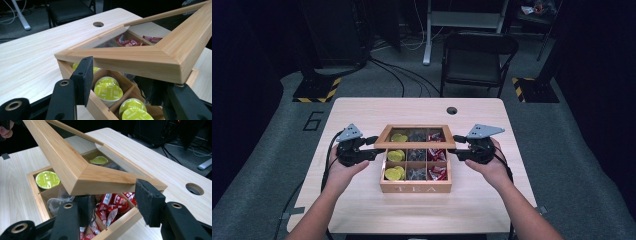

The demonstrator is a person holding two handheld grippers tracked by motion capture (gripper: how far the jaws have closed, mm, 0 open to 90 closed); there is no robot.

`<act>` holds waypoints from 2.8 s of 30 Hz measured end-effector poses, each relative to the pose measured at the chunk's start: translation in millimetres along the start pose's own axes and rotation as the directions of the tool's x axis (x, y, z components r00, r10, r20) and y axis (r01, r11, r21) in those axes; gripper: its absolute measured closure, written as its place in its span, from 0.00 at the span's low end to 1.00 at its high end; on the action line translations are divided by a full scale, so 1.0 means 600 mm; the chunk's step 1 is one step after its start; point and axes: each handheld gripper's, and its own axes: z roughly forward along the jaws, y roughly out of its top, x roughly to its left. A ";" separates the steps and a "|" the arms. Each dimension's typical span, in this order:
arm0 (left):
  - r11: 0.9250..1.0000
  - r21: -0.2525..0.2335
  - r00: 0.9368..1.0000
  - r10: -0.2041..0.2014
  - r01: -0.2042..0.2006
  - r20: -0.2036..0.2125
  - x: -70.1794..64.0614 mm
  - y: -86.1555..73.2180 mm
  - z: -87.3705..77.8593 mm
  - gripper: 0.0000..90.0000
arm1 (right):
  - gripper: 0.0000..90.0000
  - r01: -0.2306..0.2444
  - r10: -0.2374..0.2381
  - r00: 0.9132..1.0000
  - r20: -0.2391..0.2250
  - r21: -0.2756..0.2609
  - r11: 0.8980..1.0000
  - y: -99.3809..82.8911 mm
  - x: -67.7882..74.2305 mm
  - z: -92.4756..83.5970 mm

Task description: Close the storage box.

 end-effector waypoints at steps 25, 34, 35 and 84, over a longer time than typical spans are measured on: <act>1.000 0.020 1.000 0.003 -0.003 0.006 -0.018 -0.060 0.006 0.53 | 0.56 0.024 -0.024 0.999 0.029 0.022 0.999 -0.055 0.032 0.004; 1.000 0.013 1.000 0.003 -0.003 0.006 -0.021 -0.079 0.010 0.53 | 0.55 0.040 -0.040 0.999 0.031 0.009 0.999 -0.076 0.041 0.004; 1.000 0.017 1.000 0.002 -0.002 0.010 -0.021 -0.081 0.010 0.53 | 0.55 0.055 -0.056 0.998 0.029 0.011 0.998 -0.077 0.041 0.004; 0.997 0.071 0.999 -0.011 0.009 0.037 -0.050 -0.143 0.012 0.52 | 0.55 0.004 -0.004 1.000 -0.003 0.040 0.999 -0.140 0.078 0.008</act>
